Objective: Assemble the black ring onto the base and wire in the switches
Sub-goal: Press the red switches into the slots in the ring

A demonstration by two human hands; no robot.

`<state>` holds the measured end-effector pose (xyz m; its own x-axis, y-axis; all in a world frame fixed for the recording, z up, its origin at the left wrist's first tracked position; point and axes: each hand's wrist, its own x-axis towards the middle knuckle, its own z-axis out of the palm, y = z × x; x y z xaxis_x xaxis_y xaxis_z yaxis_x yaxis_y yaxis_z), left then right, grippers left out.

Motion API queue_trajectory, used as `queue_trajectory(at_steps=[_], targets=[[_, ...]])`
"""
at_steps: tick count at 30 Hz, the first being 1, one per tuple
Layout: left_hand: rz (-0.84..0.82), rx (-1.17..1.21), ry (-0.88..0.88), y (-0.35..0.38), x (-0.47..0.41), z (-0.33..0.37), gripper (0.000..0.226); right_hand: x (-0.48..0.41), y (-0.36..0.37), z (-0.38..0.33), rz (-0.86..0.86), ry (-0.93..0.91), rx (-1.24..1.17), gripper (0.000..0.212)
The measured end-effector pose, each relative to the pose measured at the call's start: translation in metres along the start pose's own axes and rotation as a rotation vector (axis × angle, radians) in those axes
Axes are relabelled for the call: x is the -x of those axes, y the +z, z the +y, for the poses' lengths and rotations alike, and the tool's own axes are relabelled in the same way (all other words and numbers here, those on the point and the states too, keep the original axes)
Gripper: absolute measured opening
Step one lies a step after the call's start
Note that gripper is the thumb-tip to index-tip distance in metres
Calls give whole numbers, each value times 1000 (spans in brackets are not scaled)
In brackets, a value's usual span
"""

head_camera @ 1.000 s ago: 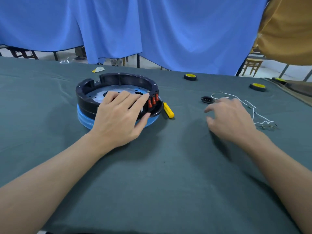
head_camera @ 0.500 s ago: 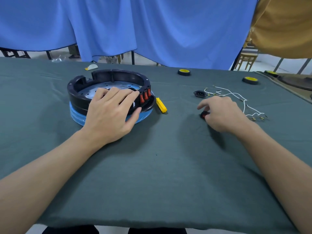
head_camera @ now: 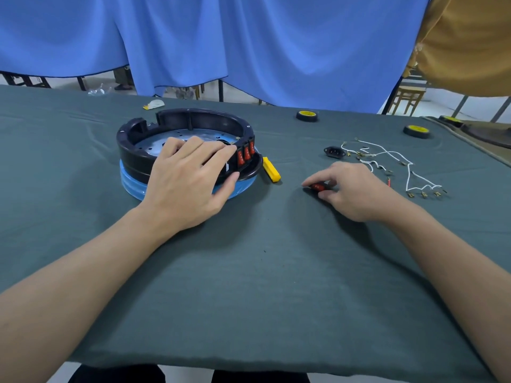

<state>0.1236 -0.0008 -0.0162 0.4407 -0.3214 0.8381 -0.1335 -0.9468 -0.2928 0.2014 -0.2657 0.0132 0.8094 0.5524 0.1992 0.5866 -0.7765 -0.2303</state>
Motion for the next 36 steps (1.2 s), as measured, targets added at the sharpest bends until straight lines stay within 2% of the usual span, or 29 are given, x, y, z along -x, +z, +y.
queue_trajectory(at_steps=[3,5,8,11,16,20,24,31,36], targets=[[-1,19,6,-1,0,-1,34,1,0,-3,86,1,-46,30],[5,29,3,-3,0,-2,33,3,2,-8,185,6,-192,29],[20,19,-36,-4,0,-4,30,4,7,-21,268,10,-466,36],[7,10,-62,-5,0,-7,29,2,13,-37,307,-56,-555,46],[-10,15,-65,-6,1,-9,29,-5,24,-54,492,-214,-400,46],[-29,12,17,-6,1,-15,30,-22,26,-64,645,-400,-208,29],[-43,30,33,-7,2,-25,32,-42,37,-84,767,-414,-251,24],[-59,95,-63,-8,2,-28,30,-39,53,-96,767,-374,-441,22],[-52,117,-119,-8,2,-24,31,-34,55,-103,753,-407,-436,21]])
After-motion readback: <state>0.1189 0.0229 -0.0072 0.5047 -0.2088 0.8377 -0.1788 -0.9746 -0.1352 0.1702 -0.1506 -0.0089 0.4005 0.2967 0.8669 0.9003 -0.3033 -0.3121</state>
